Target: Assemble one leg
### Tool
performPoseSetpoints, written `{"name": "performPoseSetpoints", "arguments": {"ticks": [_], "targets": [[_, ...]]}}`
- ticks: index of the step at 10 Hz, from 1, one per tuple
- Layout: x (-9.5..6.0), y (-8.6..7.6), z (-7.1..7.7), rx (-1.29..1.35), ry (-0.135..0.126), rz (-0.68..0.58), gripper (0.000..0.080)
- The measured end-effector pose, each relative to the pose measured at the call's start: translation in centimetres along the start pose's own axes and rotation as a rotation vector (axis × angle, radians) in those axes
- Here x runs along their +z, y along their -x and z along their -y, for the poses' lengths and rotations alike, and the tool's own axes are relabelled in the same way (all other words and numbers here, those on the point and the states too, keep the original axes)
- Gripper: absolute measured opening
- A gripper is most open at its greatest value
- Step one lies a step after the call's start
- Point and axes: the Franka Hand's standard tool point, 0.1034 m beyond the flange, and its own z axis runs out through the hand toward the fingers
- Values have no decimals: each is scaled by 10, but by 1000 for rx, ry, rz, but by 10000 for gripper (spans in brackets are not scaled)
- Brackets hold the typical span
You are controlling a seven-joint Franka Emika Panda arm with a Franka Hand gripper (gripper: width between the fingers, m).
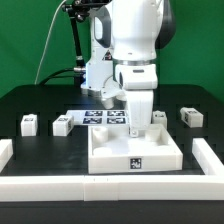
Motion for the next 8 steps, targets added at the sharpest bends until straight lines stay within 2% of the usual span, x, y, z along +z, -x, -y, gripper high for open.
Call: {"name": "performPoseSetpoints", "arguments": {"ticks": [4,8], "targets": [[-1,-27,-32,11,22,-11,59],[-1,-29,-39,42,15,-6,59]]}}
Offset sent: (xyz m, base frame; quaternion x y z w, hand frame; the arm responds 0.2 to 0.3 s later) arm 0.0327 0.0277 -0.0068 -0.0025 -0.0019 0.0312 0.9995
